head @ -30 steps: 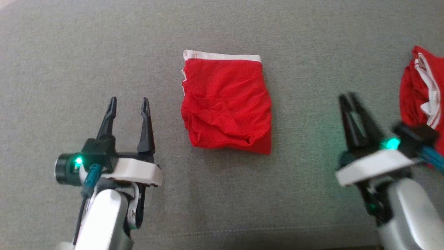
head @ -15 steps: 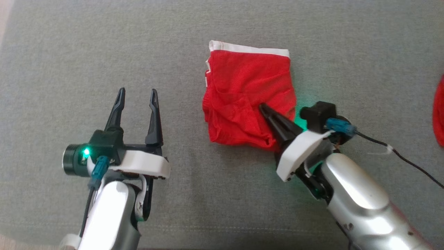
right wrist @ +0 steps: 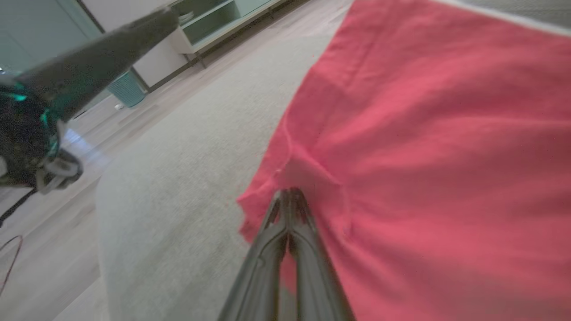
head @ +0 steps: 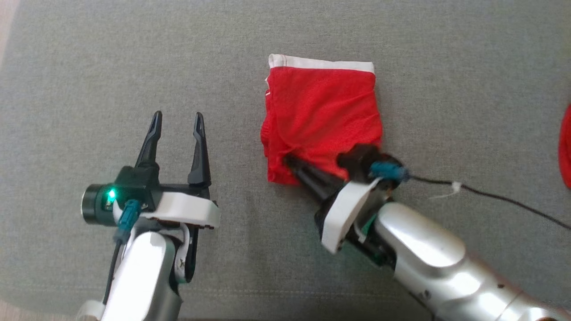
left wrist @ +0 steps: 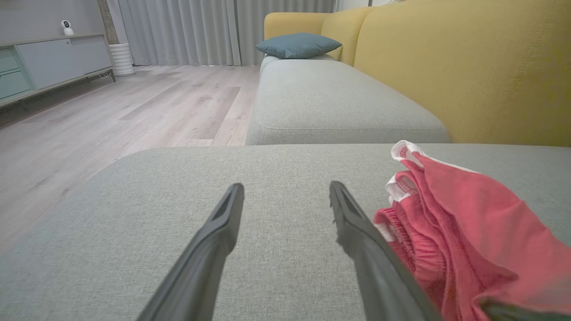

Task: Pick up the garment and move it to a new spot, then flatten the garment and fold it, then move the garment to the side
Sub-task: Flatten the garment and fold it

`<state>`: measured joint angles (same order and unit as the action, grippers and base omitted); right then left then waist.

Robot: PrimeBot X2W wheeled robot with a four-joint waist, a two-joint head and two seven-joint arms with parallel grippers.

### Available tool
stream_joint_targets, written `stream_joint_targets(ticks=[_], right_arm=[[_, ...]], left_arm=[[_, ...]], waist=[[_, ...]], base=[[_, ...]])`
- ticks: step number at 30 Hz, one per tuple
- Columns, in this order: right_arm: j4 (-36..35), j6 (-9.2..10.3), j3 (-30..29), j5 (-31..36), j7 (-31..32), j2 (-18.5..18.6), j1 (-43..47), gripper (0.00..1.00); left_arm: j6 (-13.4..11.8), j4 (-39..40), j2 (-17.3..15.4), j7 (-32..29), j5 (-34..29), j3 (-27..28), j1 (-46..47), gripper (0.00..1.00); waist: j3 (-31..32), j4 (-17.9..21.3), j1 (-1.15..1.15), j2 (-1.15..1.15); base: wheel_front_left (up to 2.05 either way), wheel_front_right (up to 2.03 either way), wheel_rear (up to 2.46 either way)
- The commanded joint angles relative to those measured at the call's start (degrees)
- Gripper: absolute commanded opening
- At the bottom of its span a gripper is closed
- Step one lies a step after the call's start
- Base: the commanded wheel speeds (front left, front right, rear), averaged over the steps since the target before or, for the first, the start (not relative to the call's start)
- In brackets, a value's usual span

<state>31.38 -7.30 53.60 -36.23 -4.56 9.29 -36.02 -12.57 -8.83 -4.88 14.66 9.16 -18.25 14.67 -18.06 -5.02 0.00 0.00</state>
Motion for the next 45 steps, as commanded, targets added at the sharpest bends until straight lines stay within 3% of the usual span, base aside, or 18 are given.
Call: stream_joint_targets(ticks=[1, 5, 9, 15, 18, 19, 20, 21, 26, 30, 45], right_arm=[[-1.5, -0.19, 2.1, -1.1, -0.7, -0.8, -0.5, 0.0], [-1.4, -0.19, 4.5, -1.7, -3.4, 0.0, -1.1, 0.0], [-4.6, -0.19, 3.3, -2.2, -7.6, 1.7, -1.1, 0.0], [-9.4, -0.19, -5.9, -2.4, -9.6, 5.6, 2.5, 0.0], [-10.6, -0.19, -15.0, -1.2, -10.0, 7.2, 6.6, 0.0], [-10.9, -0.19, -18.3, -0.5, -10.0, 7.5, 8.1, 0.37], [-11.3, -0.19, -21.6, 0.5, -10.1, 7.6, 9.7, 0.89], [-11.5, -0.19, -24.9, 1.7, -10.1, 7.7, 11.2, 1.0], [-15.0, -0.19, -38.9, 8.8, -9.3, 6.2, 19.3, 1.0], [-20.6, -0.19, -45.1, 13.4, -6.1, 3.5, 25.1, 1.0], [-35.7, -0.19, -50.8, 20.7, 4.8, -2.4, 38.8, 1.0]], left_arm=[[0.0, 2.1, -0.4, 0.3, -0.4, 1.8, 1.8, 1.0], [0.1, 2.0, -0.5, 0.3, -0.4, 2.2, 1.4, 1.0], [0.1, 1.8, -0.8, 0.3, -0.5, 2.7, 0.5, 1.0], [0.0, 1.6, -1.6, 0.3, -0.4, 3.4, -1.0, 1.0], [-0.2, 1.6, -2.0, 0.3, -0.3, 3.7, -1.9, 1.0], [-0.3, 1.6, -2.1, 0.3, -0.2, 3.8, -2.2, 1.0], [-0.3, 1.7, -2.3, 0.3, -0.2, 3.9, -2.5, 1.0], [-0.4, 1.7, -2.5, 0.3, -0.1, 4.0, -2.8, 1.0], [-0.7, 2.1, -3.6, 0.0, 0.1, 4.4, -4.5, 1.0], [-1.0, 2.9, -4.5, -0.7, 0.2, 4.6, -6.1, 1.0], [-2.0, 6.7, -7.0, -3.5, 0.9, 4.6, -14.1, 1.0]], waist=[[0.1, 0.2, 0.0, 0.0], [0.7, 0.7, 0.0, 0.0], [1.9, 1.6, 0.0, 0.0], [3.8, 3.0, 0.0, 0.0], [5.0, 3.9, 0.0, 0.0], [5.4, 4.2, 0.0, 0.0], [5.7, 4.5, 0.0, 0.0], [6.1, 4.7, 0.0, 0.0], [8.1, 6.0, 0.0, 0.0], [9.7, 7.0, 0.0, 0.0], [16.6, 8.1, 0.0, 0.0]], base=[[0.0, 0.0, 0.0], [0.0, 0.0, 0.0], [0.0, 0.0, 0.0], [0.0, 0.0, 0.0], [0.0, 0.0, 0.0], [0.0, 0.0, 0.0], [0.0, 0.0, 0.0], [0.0, 0.0, 0.0], [0.0, 0.0, 0.0], [0.0, 0.0, 0.0], [0.0, 0.0, 0.0]])
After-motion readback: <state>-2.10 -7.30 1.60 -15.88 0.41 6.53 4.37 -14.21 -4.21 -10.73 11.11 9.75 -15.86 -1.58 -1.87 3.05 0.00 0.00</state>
